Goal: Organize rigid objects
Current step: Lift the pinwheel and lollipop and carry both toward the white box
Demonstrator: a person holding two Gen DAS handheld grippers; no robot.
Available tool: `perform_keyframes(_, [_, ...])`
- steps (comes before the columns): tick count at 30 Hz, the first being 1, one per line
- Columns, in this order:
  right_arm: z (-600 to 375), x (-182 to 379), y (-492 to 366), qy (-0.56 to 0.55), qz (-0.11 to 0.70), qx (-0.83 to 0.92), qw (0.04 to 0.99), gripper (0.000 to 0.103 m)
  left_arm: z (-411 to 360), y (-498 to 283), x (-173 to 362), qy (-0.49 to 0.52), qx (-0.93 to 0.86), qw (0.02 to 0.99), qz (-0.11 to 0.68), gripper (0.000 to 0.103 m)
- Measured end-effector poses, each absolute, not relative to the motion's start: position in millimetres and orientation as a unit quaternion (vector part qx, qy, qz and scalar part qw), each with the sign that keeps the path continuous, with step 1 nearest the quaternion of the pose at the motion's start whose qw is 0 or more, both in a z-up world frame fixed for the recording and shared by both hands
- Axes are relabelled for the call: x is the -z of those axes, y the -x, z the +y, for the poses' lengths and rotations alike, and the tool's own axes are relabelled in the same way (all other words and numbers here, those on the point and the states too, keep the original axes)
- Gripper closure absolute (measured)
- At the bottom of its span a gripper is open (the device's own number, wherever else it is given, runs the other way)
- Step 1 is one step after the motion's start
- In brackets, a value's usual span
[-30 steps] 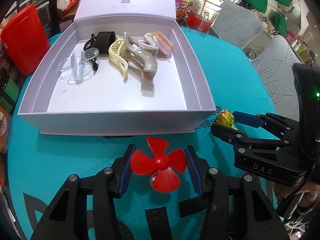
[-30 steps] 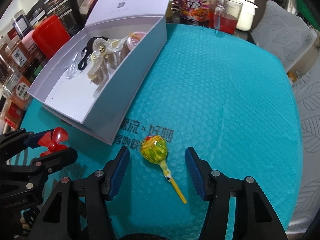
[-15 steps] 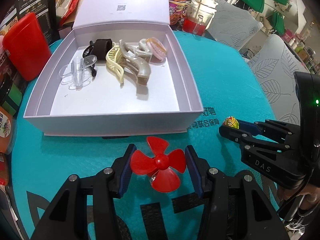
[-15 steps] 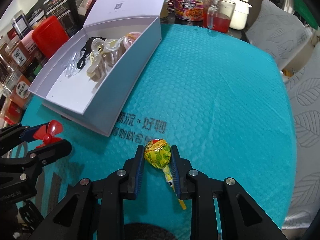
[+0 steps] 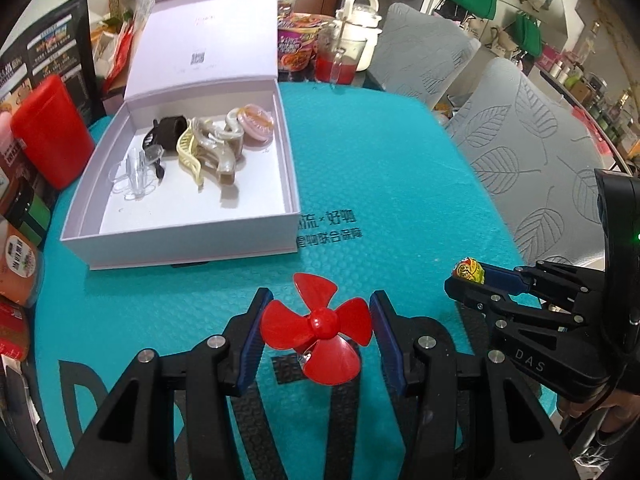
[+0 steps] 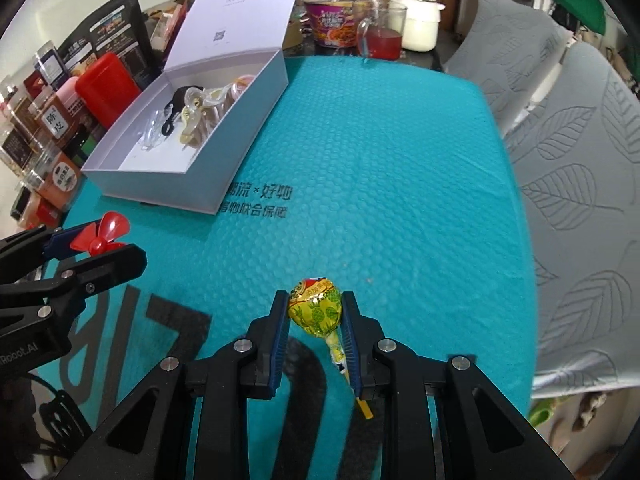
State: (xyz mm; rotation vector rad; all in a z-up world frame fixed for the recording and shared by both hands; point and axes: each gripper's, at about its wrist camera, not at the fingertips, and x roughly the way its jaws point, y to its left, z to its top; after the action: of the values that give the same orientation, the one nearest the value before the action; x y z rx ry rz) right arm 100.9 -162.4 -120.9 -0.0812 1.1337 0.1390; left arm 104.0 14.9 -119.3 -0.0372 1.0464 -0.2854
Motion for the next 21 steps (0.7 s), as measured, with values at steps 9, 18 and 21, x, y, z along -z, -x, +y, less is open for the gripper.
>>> perform_keyframes(9, [-175, 80, -61, 0.031, 0.52, -0.058, 0.851, 0.078, -6, -74, 76, 0.002, 0.147, 0.873, 0.465, 0.053])
perform_keyframes(18, [-181, 51, -27, 0.026, 0.51, -0.071, 0.857, 0.078, -18, -43, 47, -0.001, 0.147, 0.882, 0.448, 0.053])
perform_keyframes(21, [-181, 44, -17, 0.019, 0.508, -0.079, 0.858, 0.078, -17, -32, 39, 0.006, 0.144, 0.884, 0.445, 0.053])
